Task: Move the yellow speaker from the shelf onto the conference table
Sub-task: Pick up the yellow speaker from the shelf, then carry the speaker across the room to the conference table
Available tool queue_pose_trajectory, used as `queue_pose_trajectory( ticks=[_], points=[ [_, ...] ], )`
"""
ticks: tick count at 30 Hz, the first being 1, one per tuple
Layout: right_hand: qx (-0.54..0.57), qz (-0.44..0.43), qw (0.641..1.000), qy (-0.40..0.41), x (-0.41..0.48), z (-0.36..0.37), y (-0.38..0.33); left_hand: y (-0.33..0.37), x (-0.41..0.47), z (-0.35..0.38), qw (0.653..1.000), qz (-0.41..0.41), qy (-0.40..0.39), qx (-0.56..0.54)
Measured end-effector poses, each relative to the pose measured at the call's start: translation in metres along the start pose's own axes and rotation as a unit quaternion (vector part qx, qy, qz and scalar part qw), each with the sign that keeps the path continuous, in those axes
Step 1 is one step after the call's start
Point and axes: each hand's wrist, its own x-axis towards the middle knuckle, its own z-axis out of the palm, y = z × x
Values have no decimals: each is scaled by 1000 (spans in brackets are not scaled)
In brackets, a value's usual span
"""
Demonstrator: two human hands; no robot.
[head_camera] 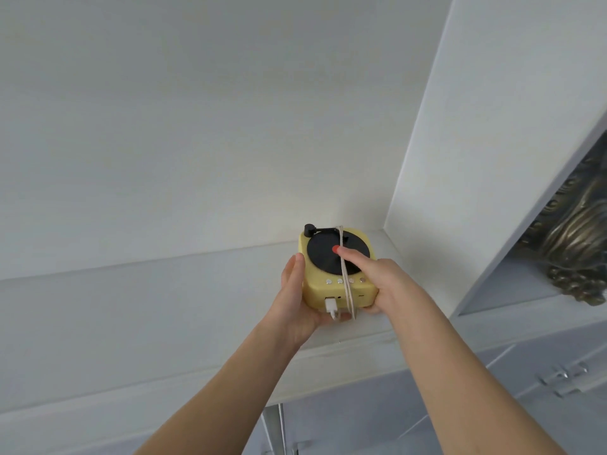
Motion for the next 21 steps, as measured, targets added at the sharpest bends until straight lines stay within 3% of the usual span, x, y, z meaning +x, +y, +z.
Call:
queue_pose_trajectory(
  ticks=[4,12,21],
  points=[
    [-3,27,1000,-12,-4,-7,-3,-6,2,4,999,24,13,-37],
    [35,14,999,-13,-6,-14,-1,1,1,20,999,-44,30,-8],
    [62,-19,998,-21,-13,-27,-14,21,4,27,996,-70,-42,46]
  ],
)
